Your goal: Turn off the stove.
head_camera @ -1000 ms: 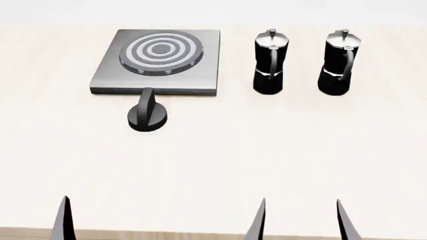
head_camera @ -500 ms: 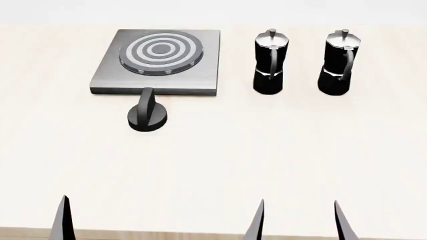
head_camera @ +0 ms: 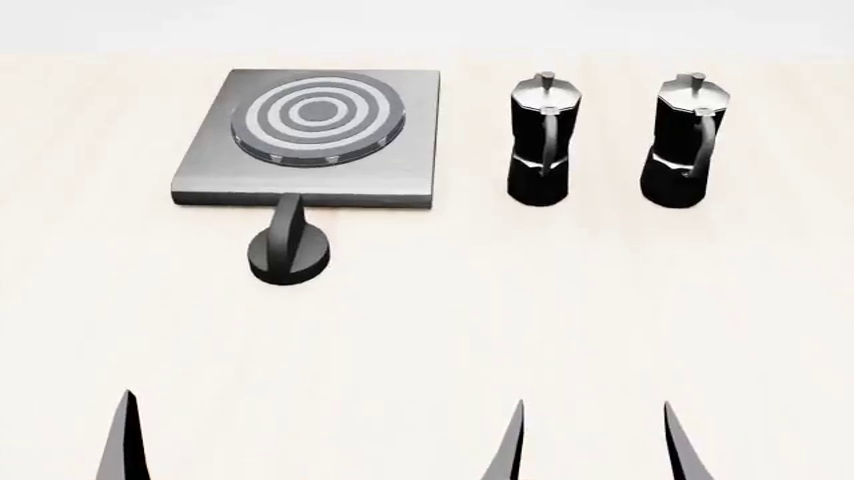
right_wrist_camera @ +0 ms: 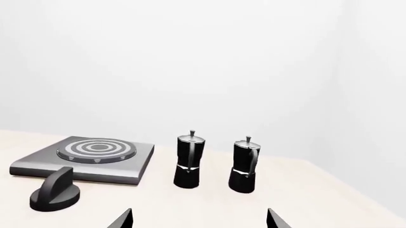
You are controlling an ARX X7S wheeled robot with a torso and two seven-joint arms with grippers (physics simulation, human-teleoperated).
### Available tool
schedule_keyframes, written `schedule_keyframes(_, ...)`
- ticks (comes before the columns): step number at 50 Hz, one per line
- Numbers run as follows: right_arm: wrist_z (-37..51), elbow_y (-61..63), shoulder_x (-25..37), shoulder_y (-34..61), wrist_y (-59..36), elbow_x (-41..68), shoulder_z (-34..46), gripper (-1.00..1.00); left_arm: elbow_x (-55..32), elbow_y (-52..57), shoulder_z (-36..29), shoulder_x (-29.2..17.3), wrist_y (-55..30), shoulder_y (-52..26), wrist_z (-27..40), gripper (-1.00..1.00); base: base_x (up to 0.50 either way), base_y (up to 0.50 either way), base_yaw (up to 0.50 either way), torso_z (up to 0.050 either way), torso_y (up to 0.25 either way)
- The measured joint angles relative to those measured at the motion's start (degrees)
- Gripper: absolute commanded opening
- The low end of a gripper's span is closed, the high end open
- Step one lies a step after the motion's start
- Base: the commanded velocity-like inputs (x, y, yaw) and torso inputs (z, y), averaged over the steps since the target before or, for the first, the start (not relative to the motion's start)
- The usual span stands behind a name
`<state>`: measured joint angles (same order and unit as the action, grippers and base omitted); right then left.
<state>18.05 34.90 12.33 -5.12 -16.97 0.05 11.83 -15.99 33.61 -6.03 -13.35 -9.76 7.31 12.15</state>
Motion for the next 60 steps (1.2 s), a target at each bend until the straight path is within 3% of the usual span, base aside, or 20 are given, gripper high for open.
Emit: schedule_keyframes(60,2.8,-0.8,2.4,0.7,0.4,2.3,1.9,1.00,-1.1,-1.5,-2.3,-2.4,2.0,-0.4,2.4,1.00,0.21,0.00,0.00,0.000,0.000)
